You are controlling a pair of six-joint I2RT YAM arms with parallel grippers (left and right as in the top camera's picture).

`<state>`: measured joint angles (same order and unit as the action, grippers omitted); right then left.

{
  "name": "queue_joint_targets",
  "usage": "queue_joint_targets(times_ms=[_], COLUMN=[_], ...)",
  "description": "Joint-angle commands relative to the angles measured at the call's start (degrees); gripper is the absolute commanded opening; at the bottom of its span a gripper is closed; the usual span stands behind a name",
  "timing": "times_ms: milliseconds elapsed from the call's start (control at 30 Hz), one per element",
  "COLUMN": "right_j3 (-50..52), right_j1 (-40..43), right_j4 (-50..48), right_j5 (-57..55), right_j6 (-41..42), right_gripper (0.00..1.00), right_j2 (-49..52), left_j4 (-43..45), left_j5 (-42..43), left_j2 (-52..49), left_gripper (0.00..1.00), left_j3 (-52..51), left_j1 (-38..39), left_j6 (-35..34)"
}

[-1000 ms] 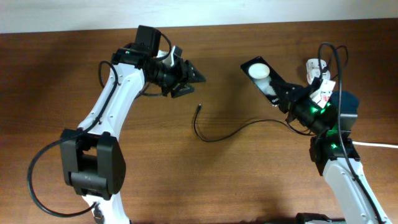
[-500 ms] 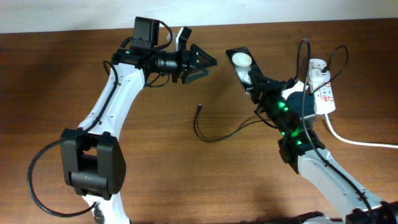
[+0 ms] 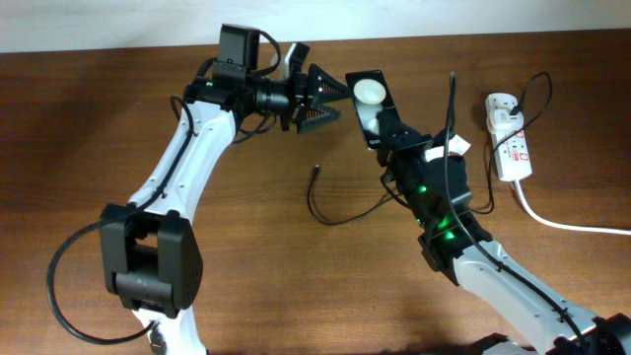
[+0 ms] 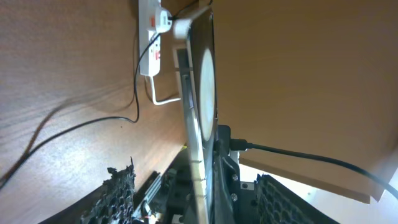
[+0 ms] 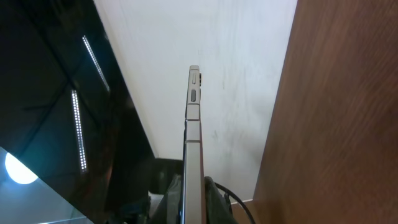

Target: Plug charger to phone and switch on socket

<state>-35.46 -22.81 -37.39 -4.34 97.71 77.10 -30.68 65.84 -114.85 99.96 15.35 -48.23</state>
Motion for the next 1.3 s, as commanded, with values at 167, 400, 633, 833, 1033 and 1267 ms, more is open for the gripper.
queue_joint_targets(times_ms=[167,400,633,833,1033,1267], right_j3=[-1.2,-1.2,-1.2,-1.2,-1.2,-1.2], right_j1=[-3.3,-4.4,-4.3,-5.0,-5.0,-5.5], right_j4=[-1.1,-1.0,-2.8,-2.8,-2.8,-2.7], right_j5=[-0.9,-0.8,-0.8,-0.5,-0.4,-0.3], right_j6=[-1.7,-1.6,-1.2,-1.2,-1.2,-1.2], right_gripper=[0.04,0.04,0.04,0.04,0.04,0.04], right_j2=[-0.6,-0.6,-0.6,-0.6,-0.6,-0.6], left_j4=[0.7,3.8,5.8,6.1,6.1,6.2], left_j5=[-2.5,-4.1,-3.5,-3.5,-3.7,-3.8], left_j2=[1.6,1.6,1.6,1.6,1.6,1.6], left_gripper=[0.67,0.57,0.5,0.45,0.44,0.27], left_j3=[0.1,0.1,0.1,0.1,0.1,0.1], left_j1=[0.8,2.2,3.3,3.7,3.8,3.8], left_j6=[-4.8,-5.1,-7.5,-8.0,-8.0,-8.0])
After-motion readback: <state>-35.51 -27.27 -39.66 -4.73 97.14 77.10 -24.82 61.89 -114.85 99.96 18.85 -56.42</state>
